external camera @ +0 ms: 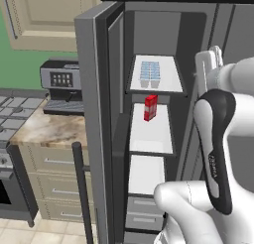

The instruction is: Open the freezer door, pick up the ice cube tray from the freezer, and place it on the dining counter.

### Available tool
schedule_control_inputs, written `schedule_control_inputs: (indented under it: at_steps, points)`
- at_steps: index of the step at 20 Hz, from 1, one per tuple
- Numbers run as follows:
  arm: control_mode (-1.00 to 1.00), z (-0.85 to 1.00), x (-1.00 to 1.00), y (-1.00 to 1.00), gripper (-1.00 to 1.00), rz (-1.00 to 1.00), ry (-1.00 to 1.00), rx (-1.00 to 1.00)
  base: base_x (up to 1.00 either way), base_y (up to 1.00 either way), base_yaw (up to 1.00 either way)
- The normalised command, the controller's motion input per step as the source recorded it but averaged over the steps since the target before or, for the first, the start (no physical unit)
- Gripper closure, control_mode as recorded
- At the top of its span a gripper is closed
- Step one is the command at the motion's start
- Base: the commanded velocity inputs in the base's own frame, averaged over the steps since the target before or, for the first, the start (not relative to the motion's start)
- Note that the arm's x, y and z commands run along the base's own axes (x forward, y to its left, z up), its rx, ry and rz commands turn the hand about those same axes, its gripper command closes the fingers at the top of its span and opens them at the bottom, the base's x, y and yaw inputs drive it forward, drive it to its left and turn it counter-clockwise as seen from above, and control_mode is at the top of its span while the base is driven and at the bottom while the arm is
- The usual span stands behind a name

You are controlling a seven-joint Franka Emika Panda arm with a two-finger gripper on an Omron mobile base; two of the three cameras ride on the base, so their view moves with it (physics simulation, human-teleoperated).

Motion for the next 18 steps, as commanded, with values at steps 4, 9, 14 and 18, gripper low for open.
schedule_control_inputs:
  at_steps: [4, 9, 14, 18]
  points:
    - [-1.00, 0.00, 0.35, 0.00, -1.00, -0.01, 0.00, 0.03, 0.00, 0.00, 0.00]
    - [-1.00, 0.00, 0.27, 0.00, -1.00, 0.00, 0.00, 0.00, 0.00, 0.00, 0.00]
    - [-1.00, -0.02, 0.25, 0.00, -1.00, 0.00, 0.00, 0.00, 0.00, 0.00, 0.00]
    - [-1.00, -0.04, 0.27, 0.00, -1.00, 0.00, -0.02, 0.00, 0.00, 0.00, 0.00]
